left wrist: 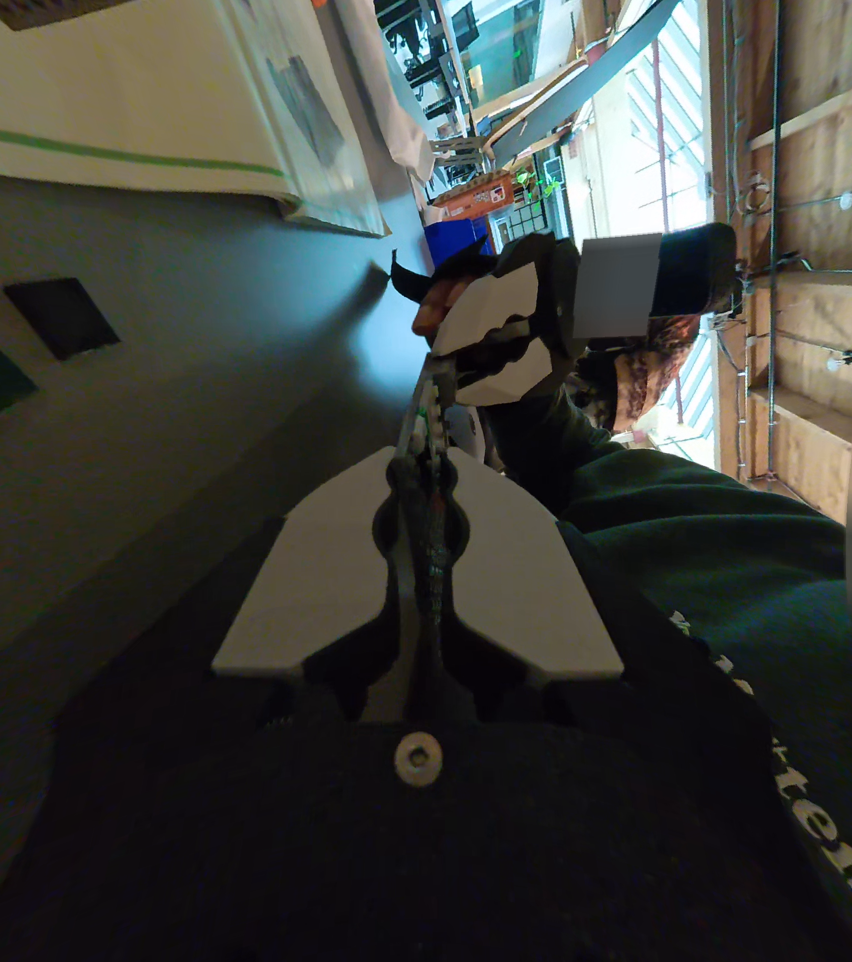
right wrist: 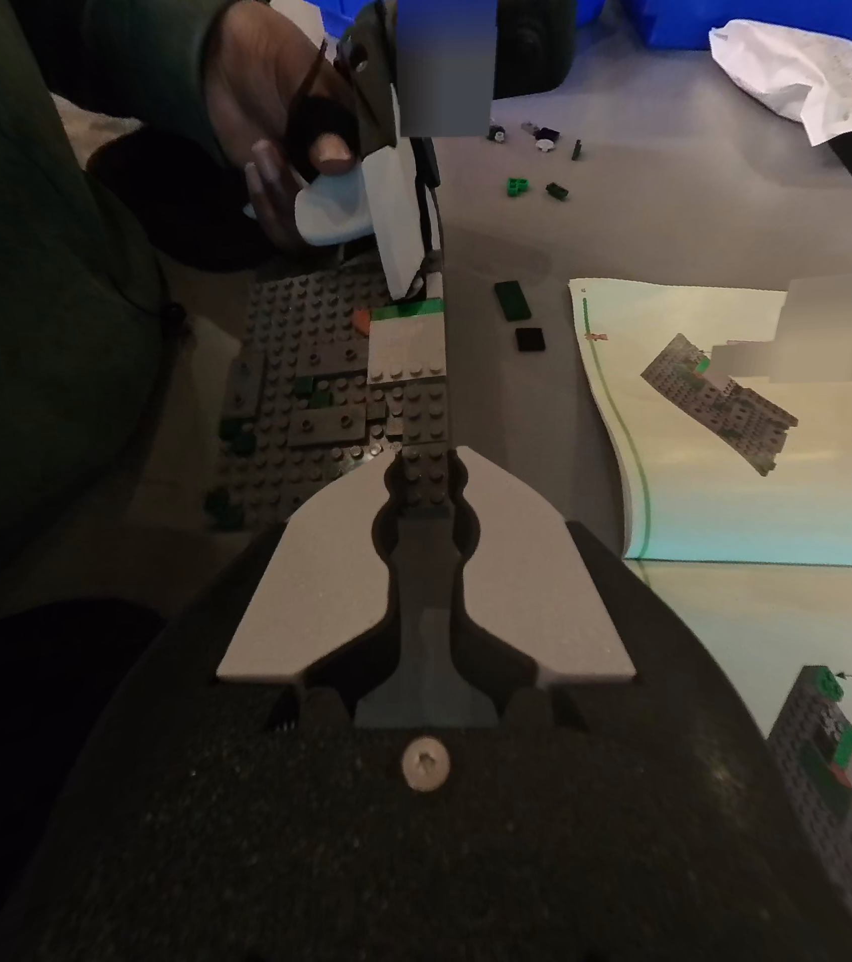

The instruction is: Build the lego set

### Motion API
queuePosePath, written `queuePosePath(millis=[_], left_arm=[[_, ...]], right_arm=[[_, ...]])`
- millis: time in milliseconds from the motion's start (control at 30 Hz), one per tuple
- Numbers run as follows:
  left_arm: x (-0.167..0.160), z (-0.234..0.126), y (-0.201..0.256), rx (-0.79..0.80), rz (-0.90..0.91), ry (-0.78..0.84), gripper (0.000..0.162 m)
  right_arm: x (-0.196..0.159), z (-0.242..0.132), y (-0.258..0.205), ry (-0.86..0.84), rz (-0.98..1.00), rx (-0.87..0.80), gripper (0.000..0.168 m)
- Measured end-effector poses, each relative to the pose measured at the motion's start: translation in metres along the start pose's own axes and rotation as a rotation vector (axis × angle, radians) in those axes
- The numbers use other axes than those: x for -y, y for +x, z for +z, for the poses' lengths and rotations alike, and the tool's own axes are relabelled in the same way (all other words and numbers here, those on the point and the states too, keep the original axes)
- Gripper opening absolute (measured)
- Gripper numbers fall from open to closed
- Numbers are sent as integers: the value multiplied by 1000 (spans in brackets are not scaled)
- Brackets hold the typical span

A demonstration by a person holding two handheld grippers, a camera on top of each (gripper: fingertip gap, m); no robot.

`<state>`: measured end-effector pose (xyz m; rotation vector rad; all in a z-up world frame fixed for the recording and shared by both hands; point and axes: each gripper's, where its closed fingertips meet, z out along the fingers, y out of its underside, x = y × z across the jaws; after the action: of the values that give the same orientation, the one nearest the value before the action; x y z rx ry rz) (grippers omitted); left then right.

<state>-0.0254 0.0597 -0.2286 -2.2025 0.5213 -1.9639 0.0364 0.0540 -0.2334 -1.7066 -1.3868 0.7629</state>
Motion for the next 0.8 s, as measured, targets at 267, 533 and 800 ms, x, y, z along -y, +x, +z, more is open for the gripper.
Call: queuePosePath(millis=[267, 533, 800], left_arm=[[-7, -1, 3, -9, 39, -45, 11], [-12, -1, 8, -12, 67, -93, 12], [-16, -2, 19, -43, 154, -107, 11]], right_arm=[[3, -2, -5, 4, -64, -33, 16], [10, -7, -8, 10, -113, -40, 16], [23, -14, -15, 44, -175, -74, 16]])
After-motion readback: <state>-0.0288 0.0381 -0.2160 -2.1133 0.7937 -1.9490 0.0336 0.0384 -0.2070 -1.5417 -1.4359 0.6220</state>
